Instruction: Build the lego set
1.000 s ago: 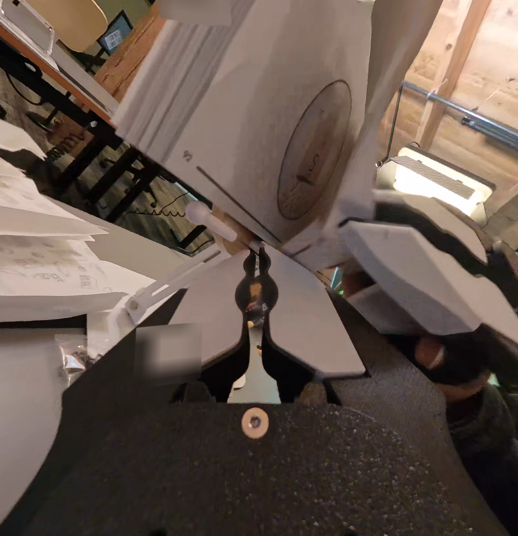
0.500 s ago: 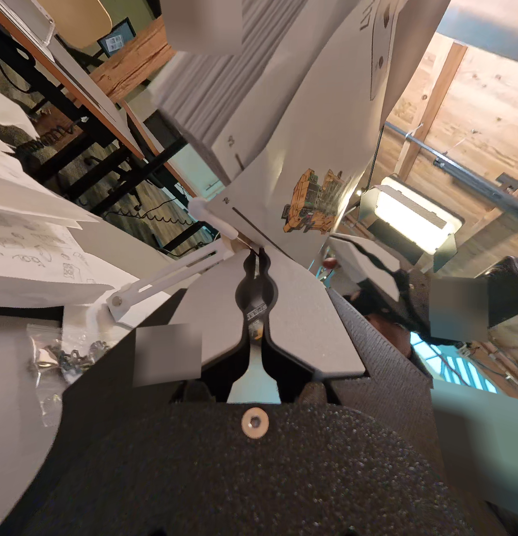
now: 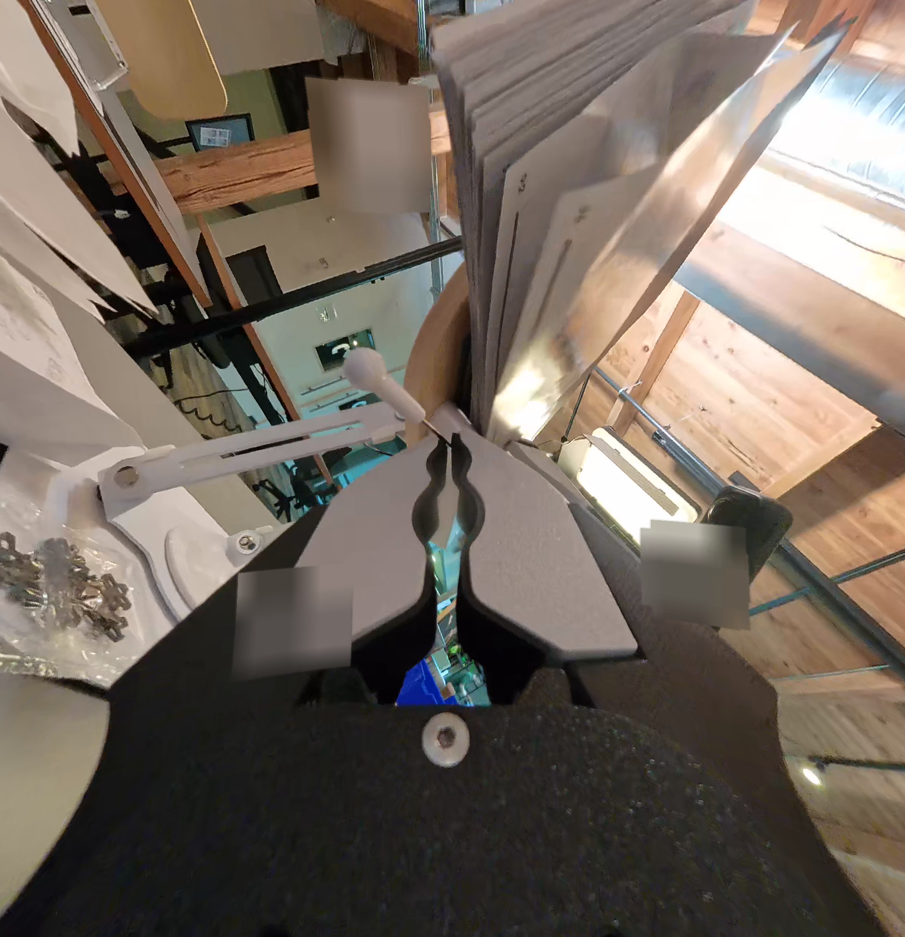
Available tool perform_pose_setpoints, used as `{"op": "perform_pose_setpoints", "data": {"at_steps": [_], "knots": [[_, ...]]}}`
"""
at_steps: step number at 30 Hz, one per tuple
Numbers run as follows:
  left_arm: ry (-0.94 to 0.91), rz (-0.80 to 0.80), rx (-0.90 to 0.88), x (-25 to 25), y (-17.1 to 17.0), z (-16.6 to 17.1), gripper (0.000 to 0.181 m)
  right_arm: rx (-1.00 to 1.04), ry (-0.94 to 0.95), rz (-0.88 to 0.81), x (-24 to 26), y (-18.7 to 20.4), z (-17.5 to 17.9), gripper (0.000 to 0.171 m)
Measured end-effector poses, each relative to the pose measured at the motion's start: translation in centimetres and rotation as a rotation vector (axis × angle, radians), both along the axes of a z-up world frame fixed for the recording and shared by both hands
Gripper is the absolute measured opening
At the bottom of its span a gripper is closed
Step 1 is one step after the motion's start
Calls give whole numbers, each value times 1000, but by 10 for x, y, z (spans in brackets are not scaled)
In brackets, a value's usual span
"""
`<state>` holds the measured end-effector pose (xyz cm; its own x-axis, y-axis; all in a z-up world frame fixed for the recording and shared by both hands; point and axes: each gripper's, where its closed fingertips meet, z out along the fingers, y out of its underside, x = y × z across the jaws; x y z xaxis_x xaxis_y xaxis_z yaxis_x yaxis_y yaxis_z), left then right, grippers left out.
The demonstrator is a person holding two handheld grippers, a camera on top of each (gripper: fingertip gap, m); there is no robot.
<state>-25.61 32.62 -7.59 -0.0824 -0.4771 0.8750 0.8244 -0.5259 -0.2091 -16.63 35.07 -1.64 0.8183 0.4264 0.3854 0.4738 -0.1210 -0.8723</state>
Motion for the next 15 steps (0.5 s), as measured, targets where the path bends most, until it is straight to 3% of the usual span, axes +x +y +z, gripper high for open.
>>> {"op": "perform_pose_setpoints", "data": {"at_steps": [5, 15], "knots": [[73, 64, 29, 0, -4, 5, 1, 50, -14, -73, 0, 6, -1, 38], [511, 310, 149, 2, -10, 23, 2, 123, 8, -156, -3, 10, -1, 42]]}}
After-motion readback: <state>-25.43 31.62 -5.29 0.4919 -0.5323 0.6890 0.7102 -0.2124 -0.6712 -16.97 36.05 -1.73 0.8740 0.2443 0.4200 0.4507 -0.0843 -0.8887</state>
